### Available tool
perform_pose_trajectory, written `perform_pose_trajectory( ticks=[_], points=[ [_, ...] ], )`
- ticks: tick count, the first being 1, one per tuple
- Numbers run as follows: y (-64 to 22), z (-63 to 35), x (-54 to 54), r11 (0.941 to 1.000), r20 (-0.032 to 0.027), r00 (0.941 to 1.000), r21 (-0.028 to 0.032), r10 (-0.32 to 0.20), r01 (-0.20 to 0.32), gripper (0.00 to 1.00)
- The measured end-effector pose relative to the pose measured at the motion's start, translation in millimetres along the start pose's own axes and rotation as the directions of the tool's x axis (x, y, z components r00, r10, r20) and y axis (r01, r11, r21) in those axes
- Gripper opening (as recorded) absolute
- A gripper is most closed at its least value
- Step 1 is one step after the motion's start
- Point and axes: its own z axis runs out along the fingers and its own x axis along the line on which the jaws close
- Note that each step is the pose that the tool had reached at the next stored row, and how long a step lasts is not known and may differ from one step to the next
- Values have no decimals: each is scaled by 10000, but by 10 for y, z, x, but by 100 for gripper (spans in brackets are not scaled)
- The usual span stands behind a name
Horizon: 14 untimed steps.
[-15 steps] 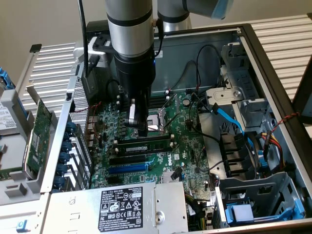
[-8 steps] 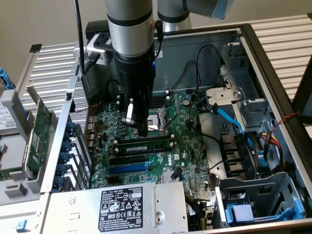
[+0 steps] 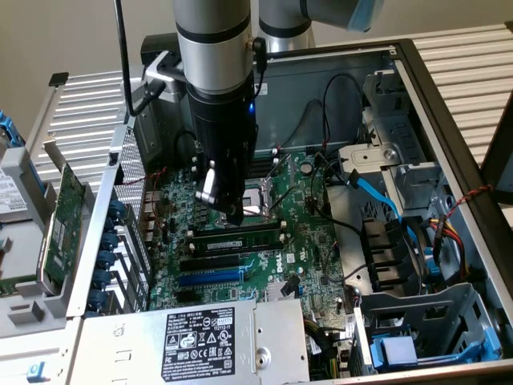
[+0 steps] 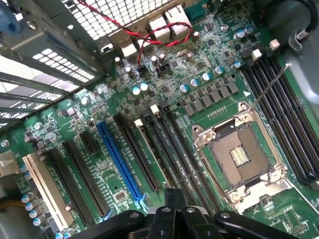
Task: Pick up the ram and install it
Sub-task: 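Press down the ram until it locks into place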
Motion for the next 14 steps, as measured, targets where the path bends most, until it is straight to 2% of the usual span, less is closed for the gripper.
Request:
perform_pose_trajectory(
  ticks=[7,14],
  points=[
    [0,0,0,9959,-6,9959,-7,910,-910,11],
    [0,0,0,9835,-12,9835,-14,1807,-1807,11]
  ],
)
